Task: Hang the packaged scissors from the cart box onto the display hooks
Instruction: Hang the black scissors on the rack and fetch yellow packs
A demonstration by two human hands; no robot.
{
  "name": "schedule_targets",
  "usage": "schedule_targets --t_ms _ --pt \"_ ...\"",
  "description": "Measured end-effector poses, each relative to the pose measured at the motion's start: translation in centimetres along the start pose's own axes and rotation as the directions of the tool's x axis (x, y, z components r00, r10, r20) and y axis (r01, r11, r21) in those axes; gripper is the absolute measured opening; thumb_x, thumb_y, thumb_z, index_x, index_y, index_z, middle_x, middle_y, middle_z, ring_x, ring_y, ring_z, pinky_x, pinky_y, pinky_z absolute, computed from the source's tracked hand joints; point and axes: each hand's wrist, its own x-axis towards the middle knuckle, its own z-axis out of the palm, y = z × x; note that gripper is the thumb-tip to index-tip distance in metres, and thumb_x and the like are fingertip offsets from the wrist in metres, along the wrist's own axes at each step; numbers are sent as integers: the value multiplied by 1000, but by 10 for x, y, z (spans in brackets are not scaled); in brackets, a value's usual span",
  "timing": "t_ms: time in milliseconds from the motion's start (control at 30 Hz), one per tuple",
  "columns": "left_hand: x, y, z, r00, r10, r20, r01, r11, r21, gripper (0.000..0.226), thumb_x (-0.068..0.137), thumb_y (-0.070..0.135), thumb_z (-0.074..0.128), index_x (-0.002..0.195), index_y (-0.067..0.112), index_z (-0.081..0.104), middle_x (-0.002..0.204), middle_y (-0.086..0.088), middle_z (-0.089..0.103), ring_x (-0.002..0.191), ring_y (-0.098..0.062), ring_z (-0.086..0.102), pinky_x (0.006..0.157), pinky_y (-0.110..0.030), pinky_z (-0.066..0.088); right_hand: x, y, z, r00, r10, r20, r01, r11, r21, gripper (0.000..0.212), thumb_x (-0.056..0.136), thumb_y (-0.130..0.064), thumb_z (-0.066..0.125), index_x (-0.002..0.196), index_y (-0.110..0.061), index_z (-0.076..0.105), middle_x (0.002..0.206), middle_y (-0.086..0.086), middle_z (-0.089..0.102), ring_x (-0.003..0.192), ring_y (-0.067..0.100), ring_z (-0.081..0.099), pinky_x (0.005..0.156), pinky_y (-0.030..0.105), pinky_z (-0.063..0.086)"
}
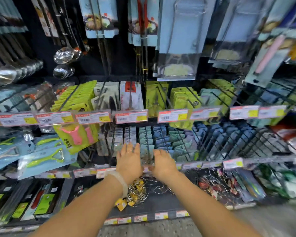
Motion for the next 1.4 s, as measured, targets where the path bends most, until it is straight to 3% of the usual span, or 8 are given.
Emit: schedule_targets --t_ms 167,333,633,833,1033,1233,1400 --pt "-19 123 10 977 197 80 -201 978 49 85 90 28 58 152 18 2 160 -11 -4 147 -29 -7 118 -46 3 -62 113 -35 989 78 -129 -97 984 -148 66 89 -25 55 144 -11 21 149 13 25 141 30 19 115 41 19" --pt "-41 263 37 915 394 85 -401 912 89 83 89 25 59 151 19 5 159 -12 0 147 -31 -2 119 -47 6 -129 231 -68 946 280 -166 -305 941 -150 70 90 -22 54 146 -9 14 155 15 13 145 32 7 117 47 12" --pt "-90 470 78 707 687 168 -707 691 149 80 88 32 60 150 17 12 157 -14 8 146 -33 3 119 -49 9 -247 411 -101 762 593 -261 -624 780 -49 64 91 -28 54 143 -9 21 149 15 24 142 32 16 114 45 21" --pt "-101 591 116 559 782 276 -829 536 160 78 92 30 55 151 18 6 159 -12 4 147 -31 1 119 -48 10 -300 510 -110 606 762 -227 -774 631 50 64 91 -26 54 143 -10 22 150 14 23 142 33 16 114 44 21" --pt "-85 722 149 439 834 333 -898 421 130 77 90 23 54 151 18 7 159 -12 2 147 -31 1 118 -45 9 -315 630 -133 508 840 -192 -843 530 89 64 88 -25 57 142 -12 23 148 14 26 140 32 19 112 45 23" --pt "-48 868 155 371 876 309 -928 362 87 75 92 23 53 151 17 7 159 -12 2 147 -31 2 117 -46 12 -311 759 -194 421 880 -218 -885 451 114 54 88 -25 55 135 -10 33 138 14 38 134 33 29 109 44 30" --pt "-36 960 165 313 871 379 -950 291 115 79 91 26 56 151 18 6 160 -11 2 147 -29 2 118 -45 10 -314 842 -210 344 926 -157 -911 369 182 62 83 -33 63 134 -12 34 135 12 40 130 32 33 107 43 31"
